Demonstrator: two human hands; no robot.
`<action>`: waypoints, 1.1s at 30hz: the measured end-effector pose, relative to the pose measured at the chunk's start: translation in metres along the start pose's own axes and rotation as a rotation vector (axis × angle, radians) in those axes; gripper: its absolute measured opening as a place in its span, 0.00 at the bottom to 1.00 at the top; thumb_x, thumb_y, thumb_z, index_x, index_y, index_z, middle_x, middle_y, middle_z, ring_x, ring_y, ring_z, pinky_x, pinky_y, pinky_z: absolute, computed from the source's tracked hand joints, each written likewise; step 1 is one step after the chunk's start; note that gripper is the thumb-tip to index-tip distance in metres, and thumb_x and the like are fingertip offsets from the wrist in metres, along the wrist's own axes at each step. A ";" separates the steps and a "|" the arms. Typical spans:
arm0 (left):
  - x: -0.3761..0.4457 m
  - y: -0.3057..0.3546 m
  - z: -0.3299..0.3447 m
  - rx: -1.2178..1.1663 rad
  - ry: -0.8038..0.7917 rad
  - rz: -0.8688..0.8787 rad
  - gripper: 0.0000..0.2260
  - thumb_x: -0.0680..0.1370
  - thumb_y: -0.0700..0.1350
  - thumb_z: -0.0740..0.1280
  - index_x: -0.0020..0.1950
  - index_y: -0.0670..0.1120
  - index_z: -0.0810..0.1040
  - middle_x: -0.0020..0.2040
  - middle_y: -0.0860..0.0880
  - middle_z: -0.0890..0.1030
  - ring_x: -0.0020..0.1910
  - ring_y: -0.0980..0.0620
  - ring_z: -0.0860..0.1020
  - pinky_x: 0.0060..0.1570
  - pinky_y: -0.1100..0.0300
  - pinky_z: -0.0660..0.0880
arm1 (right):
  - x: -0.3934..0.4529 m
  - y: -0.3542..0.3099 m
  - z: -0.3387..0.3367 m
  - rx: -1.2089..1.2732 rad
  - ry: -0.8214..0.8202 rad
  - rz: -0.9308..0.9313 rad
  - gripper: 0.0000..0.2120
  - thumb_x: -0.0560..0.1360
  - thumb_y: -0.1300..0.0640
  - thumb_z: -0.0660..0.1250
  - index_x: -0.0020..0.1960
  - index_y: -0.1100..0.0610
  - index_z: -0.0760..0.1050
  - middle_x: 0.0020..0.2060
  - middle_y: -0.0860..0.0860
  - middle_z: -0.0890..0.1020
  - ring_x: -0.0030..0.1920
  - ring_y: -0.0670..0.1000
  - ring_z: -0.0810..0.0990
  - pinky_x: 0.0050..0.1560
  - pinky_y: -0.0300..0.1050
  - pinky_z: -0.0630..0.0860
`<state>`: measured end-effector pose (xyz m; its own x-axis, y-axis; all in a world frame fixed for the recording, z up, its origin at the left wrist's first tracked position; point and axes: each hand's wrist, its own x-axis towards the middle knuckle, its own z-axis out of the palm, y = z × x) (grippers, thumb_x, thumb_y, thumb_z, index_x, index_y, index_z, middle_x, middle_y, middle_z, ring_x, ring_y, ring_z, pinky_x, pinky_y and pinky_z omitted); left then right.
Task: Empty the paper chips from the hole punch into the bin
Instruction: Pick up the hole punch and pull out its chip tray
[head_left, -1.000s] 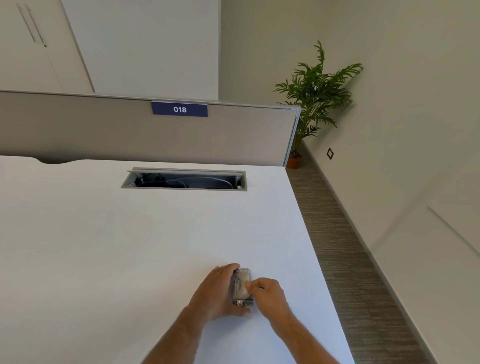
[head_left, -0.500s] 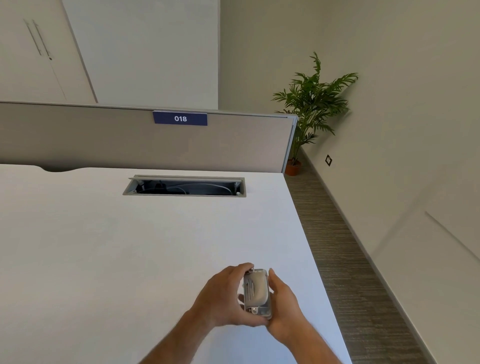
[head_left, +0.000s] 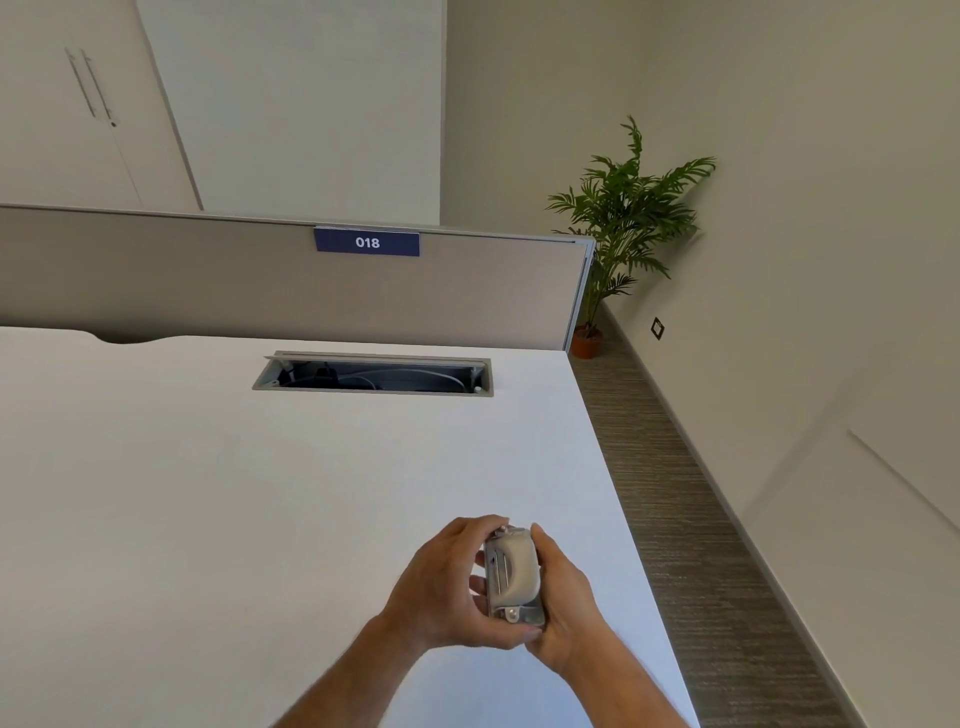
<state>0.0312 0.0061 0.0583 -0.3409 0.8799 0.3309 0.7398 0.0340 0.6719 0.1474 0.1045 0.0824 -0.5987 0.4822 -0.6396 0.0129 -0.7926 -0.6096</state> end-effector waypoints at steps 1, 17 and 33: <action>0.000 0.000 0.000 0.006 0.004 0.011 0.43 0.58 0.67 0.79 0.68 0.55 0.69 0.62 0.58 0.78 0.56 0.59 0.79 0.48 0.66 0.81 | 0.000 0.001 0.000 0.000 0.001 -0.001 0.24 0.82 0.43 0.59 0.63 0.61 0.80 0.55 0.67 0.86 0.53 0.70 0.85 0.53 0.63 0.82; 0.001 0.006 -0.009 0.005 0.082 0.058 0.40 0.59 0.65 0.79 0.66 0.51 0.72 0.58 0.56 0.80 0.52 0.59 0.79 0.46 0.73 0.76 | -0.015 -0.005 0.006 0.052 -0.065 0.020 0.25 0.82 0.43 0.59 0.63 0.62 0.80 0.59 0.67 0.84 0.59 0.69 0.83 0.58 0.63 0.81; 0.010 0.002 -0.020 -0.038 0.201 -0.024 0.39 0.59 0.64 0.79 0.64 0.49 0.73 0.57 0.56 0.81 0.53 0.56 0.80 0.50 0.67 0.78 | -0.034 0.011 0.002 0.275 -0.304 -0.043 0.22 0.84 0.54 0.56 0.67 0.67 0.77 0.65 0.69 0.79 0.63 0.70 0.80 0.47 0.54 0.86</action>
<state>0.0180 0.0054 0.0760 -0.4700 0.7668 0.4371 0.7090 0.0331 0.7044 0.1660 0.0787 0.0981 -0.8039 0.4173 -0.4239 -0.2072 -0.8644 -0.4581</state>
